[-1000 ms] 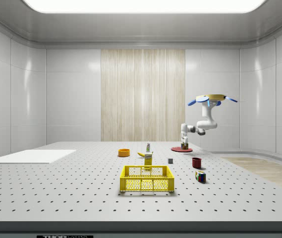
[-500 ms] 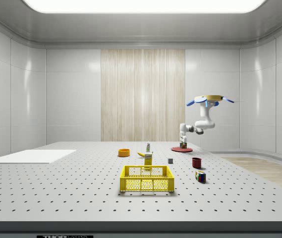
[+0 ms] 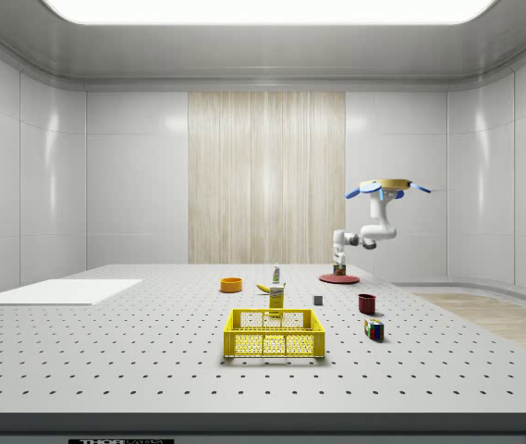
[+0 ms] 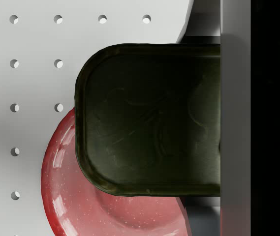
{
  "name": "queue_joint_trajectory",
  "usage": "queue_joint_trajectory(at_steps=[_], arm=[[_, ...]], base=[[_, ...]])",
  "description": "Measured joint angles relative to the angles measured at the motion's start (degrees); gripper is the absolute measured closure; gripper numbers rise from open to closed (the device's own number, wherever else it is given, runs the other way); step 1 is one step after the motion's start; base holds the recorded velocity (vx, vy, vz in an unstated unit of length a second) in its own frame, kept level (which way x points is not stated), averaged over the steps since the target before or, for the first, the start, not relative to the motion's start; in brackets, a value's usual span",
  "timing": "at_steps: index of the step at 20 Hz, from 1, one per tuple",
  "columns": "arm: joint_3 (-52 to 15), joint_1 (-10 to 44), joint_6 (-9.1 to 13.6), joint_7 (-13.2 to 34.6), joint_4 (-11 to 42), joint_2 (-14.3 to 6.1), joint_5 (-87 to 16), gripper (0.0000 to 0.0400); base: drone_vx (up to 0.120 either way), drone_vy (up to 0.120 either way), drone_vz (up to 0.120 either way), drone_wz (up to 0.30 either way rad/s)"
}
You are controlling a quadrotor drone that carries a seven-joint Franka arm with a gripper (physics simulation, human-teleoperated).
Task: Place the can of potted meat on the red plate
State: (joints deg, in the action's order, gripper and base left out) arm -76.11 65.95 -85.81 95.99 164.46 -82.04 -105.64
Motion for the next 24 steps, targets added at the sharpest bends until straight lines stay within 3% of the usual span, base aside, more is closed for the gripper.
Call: queue_joint_trajectory(at_steps=[17,24], arm=[[-0.27,0.4,-1.42,0.32,-0.08,-1.52,0.64,0.0112],[1.26,0.61,-2.57,0.29,-0.41,-2.2,-0.65,0.0113]], base=[[0.0,-0.12,0.0,0.0],[0.0,0.0,0.0,0.0]])
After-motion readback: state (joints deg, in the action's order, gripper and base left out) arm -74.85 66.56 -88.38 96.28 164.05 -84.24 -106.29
